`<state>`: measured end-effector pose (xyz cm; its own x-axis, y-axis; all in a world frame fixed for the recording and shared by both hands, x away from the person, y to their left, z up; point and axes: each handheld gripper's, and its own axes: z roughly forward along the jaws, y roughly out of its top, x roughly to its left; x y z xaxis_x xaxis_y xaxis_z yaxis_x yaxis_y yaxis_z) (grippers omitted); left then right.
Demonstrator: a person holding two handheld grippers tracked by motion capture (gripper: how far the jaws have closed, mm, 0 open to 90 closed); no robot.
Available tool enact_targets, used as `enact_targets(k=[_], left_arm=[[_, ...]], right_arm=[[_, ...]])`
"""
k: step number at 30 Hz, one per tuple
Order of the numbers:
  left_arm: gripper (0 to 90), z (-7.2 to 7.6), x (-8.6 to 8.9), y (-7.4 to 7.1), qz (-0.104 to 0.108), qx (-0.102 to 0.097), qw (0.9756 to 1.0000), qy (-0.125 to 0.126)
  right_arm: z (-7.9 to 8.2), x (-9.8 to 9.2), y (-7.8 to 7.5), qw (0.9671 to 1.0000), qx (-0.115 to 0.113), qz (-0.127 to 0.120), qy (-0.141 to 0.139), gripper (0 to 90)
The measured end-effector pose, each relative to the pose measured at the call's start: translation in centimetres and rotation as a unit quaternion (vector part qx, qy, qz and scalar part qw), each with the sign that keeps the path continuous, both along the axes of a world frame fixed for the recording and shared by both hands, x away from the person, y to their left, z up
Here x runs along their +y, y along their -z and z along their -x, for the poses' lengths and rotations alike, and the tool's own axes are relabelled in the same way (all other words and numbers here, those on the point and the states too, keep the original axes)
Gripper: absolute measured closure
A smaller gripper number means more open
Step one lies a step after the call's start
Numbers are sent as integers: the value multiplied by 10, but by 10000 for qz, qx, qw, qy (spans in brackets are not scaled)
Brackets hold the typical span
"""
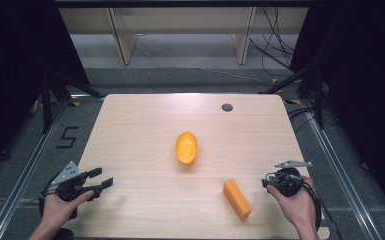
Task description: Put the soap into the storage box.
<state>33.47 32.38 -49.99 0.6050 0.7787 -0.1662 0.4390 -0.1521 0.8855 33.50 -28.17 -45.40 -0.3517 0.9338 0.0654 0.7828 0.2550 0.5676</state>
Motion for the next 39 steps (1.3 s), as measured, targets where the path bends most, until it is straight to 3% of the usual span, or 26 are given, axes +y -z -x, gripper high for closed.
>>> enact_targets(k=[4,5,7,8,9,10,12,14,15,16,19,20,22,23,24,26,32,34,36,37,39], left_arm=[[321,0,0,0,36,1,10000,6],[321,1,-1,0,84,34,10000,-10],[321,1,0,0,-3,23,10000,22],[321,0,0,1,47,13,10000,71],[321,0,0,1,47,13,10000,71],[321,0,0,1,62,9,10000,72],[321,0,-1,1,86,65,9999,66],[321,0,-1,1,45,65,9999,95],[320,0,-1,1,22,48,9999,122],[320,0,-1,1,41,53,9999,110],[320,0,-2,1,65,102,9999,88],[320,0,-1,1,31,75,9999,117],[319,0,-1,1,13,101,9999,99],[319,0,-1,1,28,101,9999,117],[319,0,-1,1,40,100,9999,121],[319,0,-1,1,9,103,9999,103],[319,0,-1,1,21,111,9999,112],[319,0,-1,1,46,108,9998,130],[319,0,-1,1,47,106,9998,145],[319,0,-1,1,53,109,9998,148],[319,0,-1,2,62,112,9998,144]], right_arm=[[3,14,-14,9992,164,49,-363,622],[3,18,-18,9987,92,58,-488,618],[5,26,-27,9979,241,168,-579,625],[6,32,-34,9962,381,275,-727,657],[6,32,-34,9962,381,275,-727,657],[8,39,-42,9939,680,326,-802,668],[8,41,-45,9928,751,353,-859,667],[6,46,-51,9899,980,401,-946,655],[6,50,-56,9872,1217,406,-949,648],[3,55,-60,9815,1509,571,-1034,619],[-3,61,-64,9737,1681,476,-1461,541],[-3,61,-64,9737,1681,476,-1461,541],[-9,74,-63,9656,1951,727,-1559,507],[-9,78,-62,9637,2093,741,-1482,490],[-10,83,-60,9596,2242,795,-1501,475],[-13,91,-53,9539,2301,935,-1687,446],[-19,105,-39,9482,2477,1244,-1552,410],[-21,107,-33,9490,2469,1209,-1544,414],[-22,110,-28,9471,2504,1222,-1594,420],[-23,114,-24,9438,2573,1277,-1638,446],[-22,117,-22,9428,2609,1287,-1628,462]])
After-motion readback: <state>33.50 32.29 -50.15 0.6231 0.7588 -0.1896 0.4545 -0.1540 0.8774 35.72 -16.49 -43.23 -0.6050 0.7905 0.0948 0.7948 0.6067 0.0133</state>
